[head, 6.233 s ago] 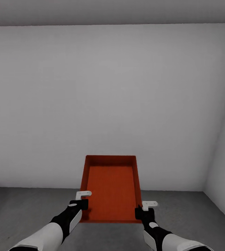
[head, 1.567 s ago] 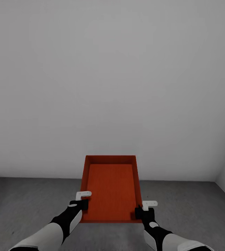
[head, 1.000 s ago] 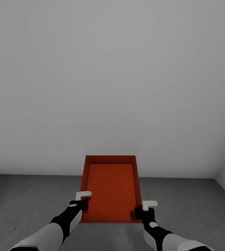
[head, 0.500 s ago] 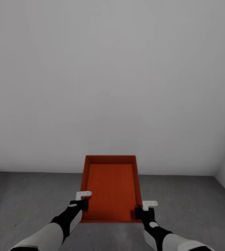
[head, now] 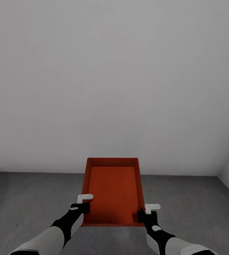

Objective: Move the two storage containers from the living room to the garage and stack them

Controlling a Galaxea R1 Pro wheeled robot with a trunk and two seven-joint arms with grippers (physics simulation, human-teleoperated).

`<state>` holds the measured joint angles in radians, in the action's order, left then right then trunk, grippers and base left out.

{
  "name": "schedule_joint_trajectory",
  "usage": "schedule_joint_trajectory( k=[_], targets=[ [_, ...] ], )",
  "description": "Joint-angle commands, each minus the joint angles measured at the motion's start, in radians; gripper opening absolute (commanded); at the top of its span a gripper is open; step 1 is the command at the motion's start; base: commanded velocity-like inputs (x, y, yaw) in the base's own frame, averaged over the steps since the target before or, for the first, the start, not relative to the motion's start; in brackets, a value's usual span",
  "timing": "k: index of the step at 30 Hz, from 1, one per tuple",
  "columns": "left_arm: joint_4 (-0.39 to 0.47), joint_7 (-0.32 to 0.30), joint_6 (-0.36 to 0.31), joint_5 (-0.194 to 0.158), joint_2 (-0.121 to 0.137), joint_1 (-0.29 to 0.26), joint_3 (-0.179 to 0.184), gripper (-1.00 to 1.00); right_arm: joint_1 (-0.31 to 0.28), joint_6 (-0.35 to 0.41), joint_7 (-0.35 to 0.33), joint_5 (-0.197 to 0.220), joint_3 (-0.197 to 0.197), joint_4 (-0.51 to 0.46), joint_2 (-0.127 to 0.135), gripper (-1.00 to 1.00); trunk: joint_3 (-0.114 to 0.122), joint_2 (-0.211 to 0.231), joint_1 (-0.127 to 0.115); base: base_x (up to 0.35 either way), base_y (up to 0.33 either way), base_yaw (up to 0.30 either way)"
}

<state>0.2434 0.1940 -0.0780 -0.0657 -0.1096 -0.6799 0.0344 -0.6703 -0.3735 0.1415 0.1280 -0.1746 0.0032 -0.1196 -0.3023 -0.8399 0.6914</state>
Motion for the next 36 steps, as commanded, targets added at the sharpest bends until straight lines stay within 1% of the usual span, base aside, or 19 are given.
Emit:
schedule_joint_trajectory(
  k=[1,36],
  targets=[
    [0.01,0.011,-0.008,-0.013,0.001,-0.001,-0.07,-1.0,0.0,-0.008,0.012,0.036,0.038,0.002,0.004,-1.0,-0.003,-0.001,0.0,0.0,0.0,0.0],
    [0.01,0.011,-0.008,-0.013,0.001,-0.001,-0.07,-1.0,0.0,-0.008,0.01,0.036,0.038,0.002,0.005,-1.0,-0.059,-0.001,0.0,0.0,0.0,0.0]
  ],
)
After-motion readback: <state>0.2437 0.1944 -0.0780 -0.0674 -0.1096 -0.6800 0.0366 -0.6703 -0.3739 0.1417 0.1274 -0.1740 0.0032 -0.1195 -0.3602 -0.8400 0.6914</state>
